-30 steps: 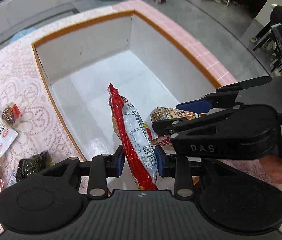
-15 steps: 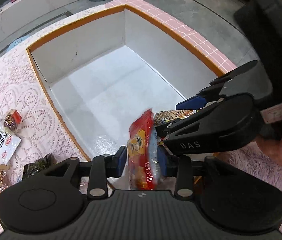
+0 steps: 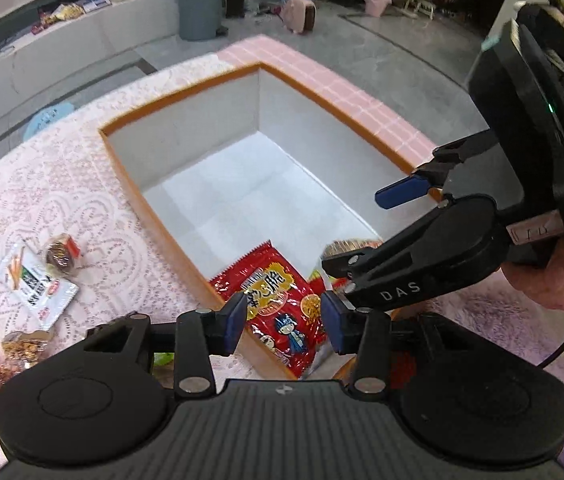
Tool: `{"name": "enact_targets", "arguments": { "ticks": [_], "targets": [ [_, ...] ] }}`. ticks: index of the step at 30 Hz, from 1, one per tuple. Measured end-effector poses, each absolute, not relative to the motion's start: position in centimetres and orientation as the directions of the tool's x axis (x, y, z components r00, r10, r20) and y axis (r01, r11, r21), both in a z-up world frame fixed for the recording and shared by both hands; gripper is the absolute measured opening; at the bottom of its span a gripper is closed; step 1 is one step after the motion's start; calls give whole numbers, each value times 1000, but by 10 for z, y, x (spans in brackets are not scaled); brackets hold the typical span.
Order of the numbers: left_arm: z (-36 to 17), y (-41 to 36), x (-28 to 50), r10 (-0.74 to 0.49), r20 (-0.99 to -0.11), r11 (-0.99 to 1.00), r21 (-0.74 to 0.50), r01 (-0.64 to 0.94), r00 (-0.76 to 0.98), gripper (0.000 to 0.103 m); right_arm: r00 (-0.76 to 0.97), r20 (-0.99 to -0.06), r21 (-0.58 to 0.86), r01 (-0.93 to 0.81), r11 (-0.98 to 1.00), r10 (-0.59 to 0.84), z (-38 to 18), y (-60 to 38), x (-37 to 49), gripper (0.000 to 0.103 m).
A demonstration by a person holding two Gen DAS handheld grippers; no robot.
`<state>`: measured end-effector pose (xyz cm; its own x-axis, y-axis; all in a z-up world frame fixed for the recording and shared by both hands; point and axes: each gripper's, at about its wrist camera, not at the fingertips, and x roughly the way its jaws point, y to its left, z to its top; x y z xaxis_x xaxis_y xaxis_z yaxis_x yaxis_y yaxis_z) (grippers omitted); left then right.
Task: Organize snacks
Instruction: 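Open both tools to drop the bags into the box, then move both tools back to the snack pile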
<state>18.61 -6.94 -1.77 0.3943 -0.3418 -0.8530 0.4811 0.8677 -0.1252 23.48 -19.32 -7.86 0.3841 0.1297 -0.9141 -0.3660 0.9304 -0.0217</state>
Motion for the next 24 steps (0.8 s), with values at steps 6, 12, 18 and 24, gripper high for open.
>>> {"name": "enact_targets", "arguments": {
  "ticks": [6,12,18,24],
  "targets": [
    [3,-46,172,-355,-812,890,-142,433,463,51,497,-860,-96,-376,922,114,-53,-180,215,78],
    [14,-12,162,-328,-779,927,-156,341,534,51,617,-772,-126,-385,914,154,-27,-157,190,79],
    [15,24,155,-254,-764,964,-147,223,594,51,710,-665,-112,-399,910,230,-11,-130,169,79],
    [9,61,150,-205,-744,978,-169,118,636,53,750,-574,-36,-423,905,328,-13,-101,153,79]
  ]
}}
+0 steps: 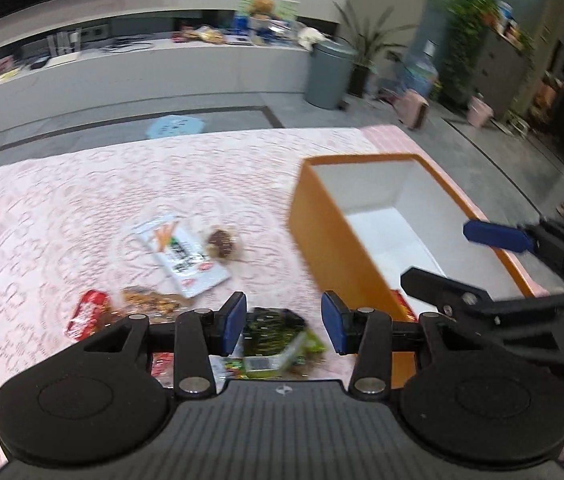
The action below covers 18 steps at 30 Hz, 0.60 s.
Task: Organize snacks
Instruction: 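Move both tools back to the snack pile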
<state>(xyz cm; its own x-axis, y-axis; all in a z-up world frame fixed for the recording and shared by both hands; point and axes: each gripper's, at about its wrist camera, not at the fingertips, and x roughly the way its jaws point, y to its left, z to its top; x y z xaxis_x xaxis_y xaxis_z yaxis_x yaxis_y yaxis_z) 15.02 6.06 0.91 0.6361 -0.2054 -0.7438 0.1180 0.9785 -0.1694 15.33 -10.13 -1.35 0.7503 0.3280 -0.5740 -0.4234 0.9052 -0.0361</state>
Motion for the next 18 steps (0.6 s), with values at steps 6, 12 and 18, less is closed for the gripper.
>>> {"name": "enact_targets", "arguments": {
  "ticks": [6,12,18],
  "targets": [
    [-5,98,142,-164,-729,979,-205,17,664,54,737,-532,18,-484,875,418,-33,-65,142,74],
    [-24,126,132,-128,-733,975,-216,-49,668,54,714,-559,7,-504,864,422,-66,-32,142,62],
    [-52,148,129,-104,-748,954,-260,-146,655,55,692,-603,13,-489,872,397,-95,-16,157,61]
  ]
}}
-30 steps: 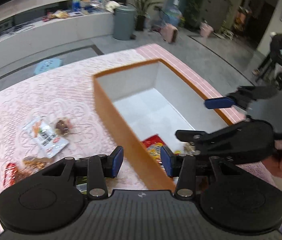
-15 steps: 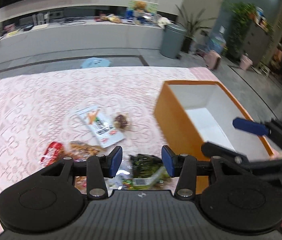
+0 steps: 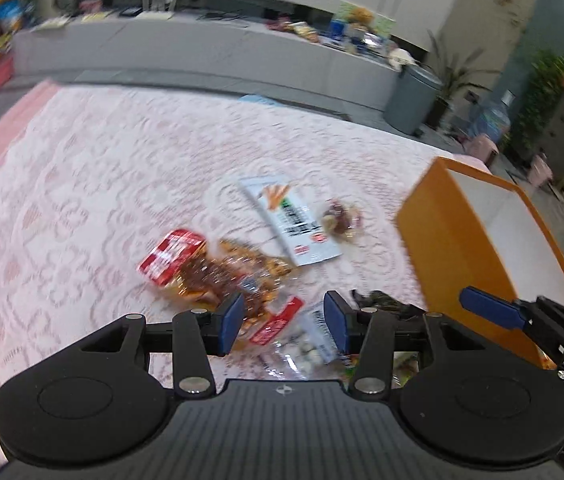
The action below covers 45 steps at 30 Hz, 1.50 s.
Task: Organize snacks
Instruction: 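Move both tools back to the snack pile, then grasp the braised meat packet with the left tool while the right tool grasps the green seaweed packet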
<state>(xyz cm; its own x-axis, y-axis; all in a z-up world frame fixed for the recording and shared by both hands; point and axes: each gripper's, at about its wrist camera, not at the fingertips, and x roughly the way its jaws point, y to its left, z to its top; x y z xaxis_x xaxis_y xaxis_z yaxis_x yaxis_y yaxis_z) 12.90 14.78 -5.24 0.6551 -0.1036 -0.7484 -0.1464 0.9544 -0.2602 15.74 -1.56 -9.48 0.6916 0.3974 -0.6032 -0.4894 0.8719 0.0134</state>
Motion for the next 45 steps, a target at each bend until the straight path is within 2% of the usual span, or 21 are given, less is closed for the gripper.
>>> {"name": "enact_targets", "arguments": {
  "ticks": [1,3,11,13,18,27,28,30,31,36,39,45],
  "targets": [
    [-57,151,129,-96,-750,948,-269,-169,654,57,688,-609,15,-487,873,395,-98,-14,161,61],
    [-66,157,129,-80,-753,935,-284,-212,654,68,681,-620,20,-482,876,389,-104,-11,167,61],
    [-98,177,137,-108,-745,839,-424,-341,658,68,645,-668,38,-470,882,372,-128,-7,191,62],
    [-105,180,141,-122,-744,815,-452,-362,657,71,629,-682,58,-462,885,373,-133,-9,195,63],
    [-117,186,145,-86,-746,792,-453,-409,660,72,625,-695,48,-453,890,356,-144,-9,195,68],
    [-131,191,153,-48,-744,792,-435,-428,667,72,606,-703,94,-438,894,371,-153,-10,200,68],
    [-131,191,153,-49,-741,795,-435,-423,669,70,602,-705,110,-430,896,376,-154,-12,202,68],
    [-130,191,153,-53,-733,799,-439,-411,678,62,598,-705,123,-424,897,380,-155,-13,203,66],
    [-130,190,153,-58,-729,801,-442,-403,682,60,601,-703,120,-428,896,381,-154,-12,203,61],
    [-128,186,152,-53,-717,817,-432,-383,695,41,607,-695,98,-452,887,386,-153,-9,200,60],
    [-125,185,150,-50,-704,821,-433,-372,708,34,593,-697,160,-420,893,403,-152,-15,205,71],
    [-123,185,148,-52,-700,823,-434,-367,712,30,546,-696,338,-324,884,466,-155,-30,225,74]
  ]
}}
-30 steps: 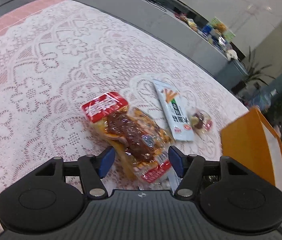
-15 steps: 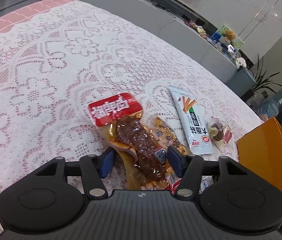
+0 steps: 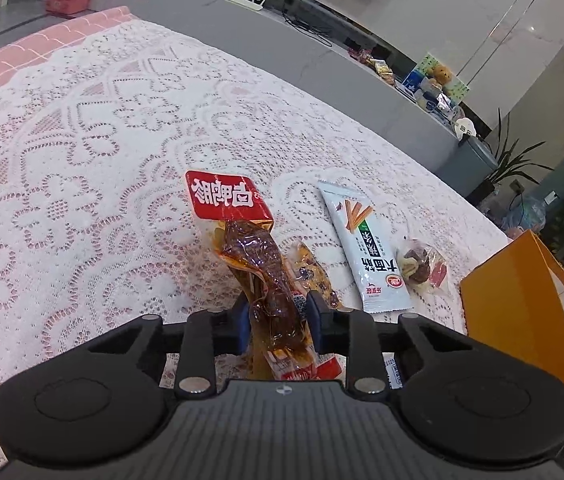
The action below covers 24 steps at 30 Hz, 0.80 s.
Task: Organize snacks
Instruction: 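Grasp the braised meat packet with the left tool while the right tool grasps the green seaweed packet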
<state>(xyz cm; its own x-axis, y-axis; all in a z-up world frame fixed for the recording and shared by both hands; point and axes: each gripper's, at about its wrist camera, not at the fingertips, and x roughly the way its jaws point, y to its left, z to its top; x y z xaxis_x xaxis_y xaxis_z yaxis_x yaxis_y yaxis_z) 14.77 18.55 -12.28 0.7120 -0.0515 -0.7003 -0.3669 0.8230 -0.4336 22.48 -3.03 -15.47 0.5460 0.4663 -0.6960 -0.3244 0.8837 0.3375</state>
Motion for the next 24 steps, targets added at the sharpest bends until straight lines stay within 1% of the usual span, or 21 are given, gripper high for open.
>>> {"name": "enact_targets", "arguments": {
  "ticks": [1,4,6,7,9,13,16,20,24],
  "targets": [
    [-122,184,147,-47,-699,828,-428,-363,714,30,543,-695,352,-315,882,471,-154,-30,226,77],
    [-117,179,147,-33,-697,855,-391,-341,716,29,537,-696,382,-284,879,476,-154,-29,234,77],
    [-114,176,147,-30,-698,867,-375,-329,716,28,535,-707,368,-279,887,462,-156,-27,236,74],
    [-113,175,146,-26,-697,874,-364,-322,717,27,535,-718,346,-281,895,446,-157,-24,237,68],
    [-110,169,145,-13,-692,894,-331,-301,721,26,526,-733,321,-290,902,430,-160,-21,237,64],
    [-101,158,140,3,-667,924,-283,-258,745,21,516,-732,343,-287,895,446,-162,-25,239,60],
    [-97,159,137,1,-655,922,-292,-255,755,19,520,-725,347,-291,892,452,-161,-26,238,59],
    [-98,165,133,8,-674,912,-298,-281,739,18,533,-716,335,-304,892,450,-157,-26,234,58],
    [-93,152,132,3,-674,963,-197,-184,739,19,542,-713,307,-327,894,444,-155,-23,231,58]
  ]
}}
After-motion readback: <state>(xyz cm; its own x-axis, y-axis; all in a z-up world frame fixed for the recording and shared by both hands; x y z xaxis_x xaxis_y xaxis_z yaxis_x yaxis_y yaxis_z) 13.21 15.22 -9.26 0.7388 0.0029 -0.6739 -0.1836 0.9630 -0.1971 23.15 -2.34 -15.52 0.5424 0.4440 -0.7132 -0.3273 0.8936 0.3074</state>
